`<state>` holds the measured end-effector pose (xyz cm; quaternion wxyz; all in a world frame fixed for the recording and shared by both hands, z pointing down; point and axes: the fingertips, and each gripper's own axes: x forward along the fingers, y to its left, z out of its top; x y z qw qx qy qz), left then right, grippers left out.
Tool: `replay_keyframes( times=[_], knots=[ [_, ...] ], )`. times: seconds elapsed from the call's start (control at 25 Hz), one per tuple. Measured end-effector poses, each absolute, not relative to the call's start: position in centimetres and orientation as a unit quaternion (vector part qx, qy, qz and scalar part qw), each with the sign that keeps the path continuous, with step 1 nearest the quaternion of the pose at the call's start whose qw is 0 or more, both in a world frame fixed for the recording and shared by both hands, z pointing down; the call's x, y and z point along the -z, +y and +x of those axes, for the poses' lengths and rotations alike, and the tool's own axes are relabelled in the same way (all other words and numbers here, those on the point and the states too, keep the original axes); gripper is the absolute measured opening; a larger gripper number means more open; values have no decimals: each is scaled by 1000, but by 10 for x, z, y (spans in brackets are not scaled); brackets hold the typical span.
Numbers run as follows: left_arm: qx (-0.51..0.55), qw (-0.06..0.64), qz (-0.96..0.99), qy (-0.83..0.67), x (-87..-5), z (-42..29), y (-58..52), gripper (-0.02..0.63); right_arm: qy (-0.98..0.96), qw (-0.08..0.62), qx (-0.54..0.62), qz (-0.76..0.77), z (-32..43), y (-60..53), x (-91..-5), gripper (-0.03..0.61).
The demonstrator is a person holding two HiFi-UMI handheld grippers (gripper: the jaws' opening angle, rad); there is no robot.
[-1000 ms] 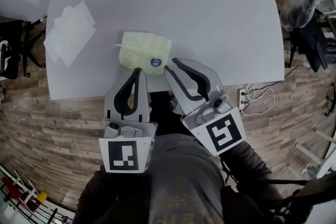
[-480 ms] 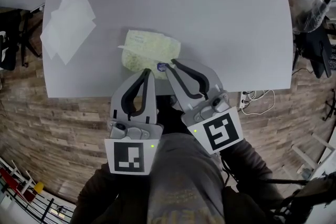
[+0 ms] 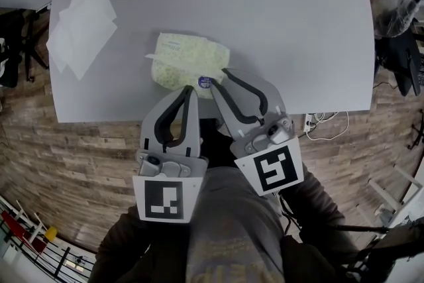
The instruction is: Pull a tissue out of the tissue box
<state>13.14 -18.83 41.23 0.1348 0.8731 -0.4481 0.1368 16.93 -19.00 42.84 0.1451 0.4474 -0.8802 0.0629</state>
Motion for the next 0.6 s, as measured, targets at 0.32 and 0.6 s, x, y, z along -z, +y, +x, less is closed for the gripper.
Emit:
replay_keyframes(
  times=[0.32, 0.6],
  knots=[
    [-139, 138, 872, -449, -418, 129, -200, -2, -882, 171, -60, 434, 163, -197, -435, 3],
    [-98, 121, 879, -450, -364, 132, -211, -2, -901, 109, -94, 409, 154, -205, -348, 3]
  ],
)
